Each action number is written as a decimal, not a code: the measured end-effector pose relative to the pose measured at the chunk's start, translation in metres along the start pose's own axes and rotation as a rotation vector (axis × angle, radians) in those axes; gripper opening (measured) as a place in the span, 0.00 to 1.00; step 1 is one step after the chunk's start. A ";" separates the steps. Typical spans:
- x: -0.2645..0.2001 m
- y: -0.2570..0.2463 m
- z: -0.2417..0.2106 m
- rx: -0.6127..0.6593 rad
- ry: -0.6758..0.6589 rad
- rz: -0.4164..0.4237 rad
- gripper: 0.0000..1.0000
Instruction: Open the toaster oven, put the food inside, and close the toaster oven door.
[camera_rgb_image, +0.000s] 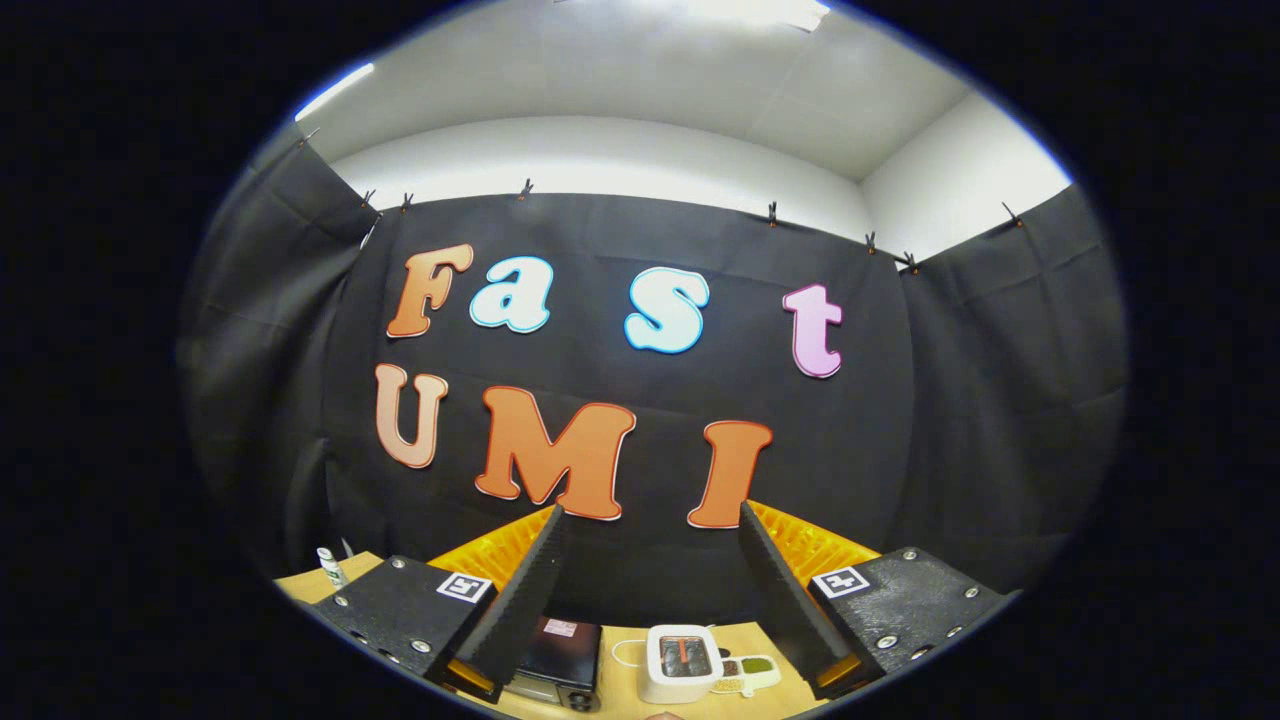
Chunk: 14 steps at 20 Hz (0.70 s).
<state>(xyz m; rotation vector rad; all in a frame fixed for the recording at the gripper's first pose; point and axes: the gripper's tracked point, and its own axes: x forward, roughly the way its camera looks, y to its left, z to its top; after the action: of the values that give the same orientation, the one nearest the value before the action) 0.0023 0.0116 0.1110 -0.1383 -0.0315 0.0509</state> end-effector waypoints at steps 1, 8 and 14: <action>-0.002 -0.002 0.004 -0.009 -0.012 -0.006 1.00; -0.008 -0.005 0.009 -0.016 -0.039 0.006 1.00; -0.008 -0.006 0.003 -0.021 -0.030 0.004 0.99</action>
<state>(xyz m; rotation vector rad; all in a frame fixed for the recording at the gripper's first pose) -0.0054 0.0059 0.1148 -0.1589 -0.0620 0.0563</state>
